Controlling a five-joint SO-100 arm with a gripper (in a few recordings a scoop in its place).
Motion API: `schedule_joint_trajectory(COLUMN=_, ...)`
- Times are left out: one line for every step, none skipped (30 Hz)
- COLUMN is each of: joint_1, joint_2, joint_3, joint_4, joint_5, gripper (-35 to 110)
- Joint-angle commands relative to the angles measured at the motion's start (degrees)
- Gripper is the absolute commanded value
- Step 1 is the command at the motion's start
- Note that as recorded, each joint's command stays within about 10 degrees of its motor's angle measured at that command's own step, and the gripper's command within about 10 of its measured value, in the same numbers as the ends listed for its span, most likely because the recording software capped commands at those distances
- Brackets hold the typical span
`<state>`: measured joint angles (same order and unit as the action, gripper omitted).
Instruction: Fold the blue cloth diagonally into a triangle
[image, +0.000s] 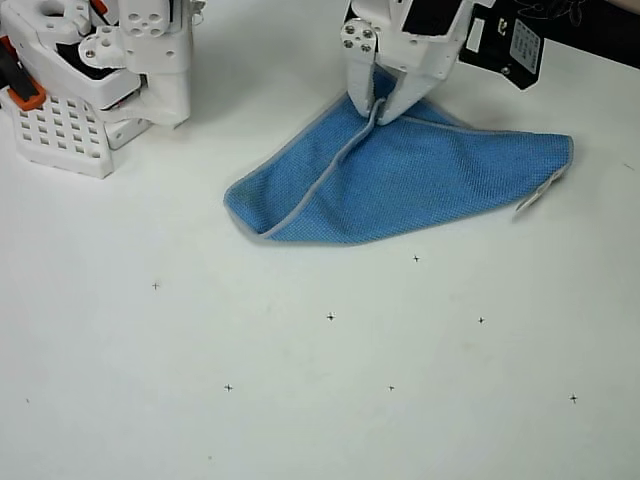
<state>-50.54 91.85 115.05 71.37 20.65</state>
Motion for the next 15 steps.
schedule_joint_trajectory(joint_1=-1.9, joint_2=-0.2, joint_3=-2.2, joint_4=-2.5, joint_5=1.3, gripper=0)
schedule_joint_trajectory(joint_1=-2.1, joint_2=-0.3, joint_3=-2.0, joint_4=-2.9, joint_5=1.4, gripper=2)
schedule_joint_trajectory(joint_1=-2.2, joint_2=-0.3, joint_3=-2.0, joint_4=-3.0, joint_5=1.4, gripper=8)
schedule_joint_trajectory(joint_1=-2.2, joint_2=0.0, joint_3=-2.0, joint_4=-3.0, joint_5=1.3, gripper=11)
schedule_joint_trajectory(joint_1=-2.2, joint_2=0.1, joint_3=-2.0, joint_4=-3.0, joint_5=1.1, gripper=12)
schedule_joint_trajectory(joint_1=-2.2, joint_2=0.1, joint_3=-2.0, joint_4=-3.0, joint_5=0.7, gripper=13)
schedule_joint_trajectory(joint_1=-2.2, joint_2=0.1, joint_3=-2.0, joint_4=-2.9, joint_5=0.6, gripper=16)
schedule_joint_trajectory(joint_1=-2.2, joint_2=0.2, joint_3=-2.0, joint_4=-2.8, joint_5=0.5, gripper=18)
schedule_joint_trajectory(joint_1=-2.2, joint_2=0.4, joint_3=-2.1, joint_4=-2.7, joint_5=0.2, gripper=21)
schedule_joint_trajectory(joint_1=-2.2, joint_2=0.9, joint_3=-2.1, joint_4=-2.7, joint_5=-0.1, gripper=23)
schedule_joint_trajectory(joint_1=-2.2, joint_2=1.5, joint_3=-2.1, joint_4=-2.7, joint_5=-0.3, gripper=25)
schedule_joint_trajectory(joint_1=-2.2, joint_2=2.1, joint_3=-2.1, joint_4=-2.7, joint_5=-0.5, gripper=27)
schedule_joint_trajectory(joint_1=-2.2, joint_2=2.6, joint_3=-2.1, joint_4=-2.7, joint_5=-1.1, gripper=30)
schedule_joint_trajectory(joint_1=-2.2, joint_2=3.3, joint_3=-2.1, joint_4=-2.7, joint_5=-1.4, gripper=32)
schedule_joint_trajectory(joint_1=-2.2, joint_2=3.5, joint_3=-2.9, joint_4=-1.8, joint_5=-1.8, gripper=34)
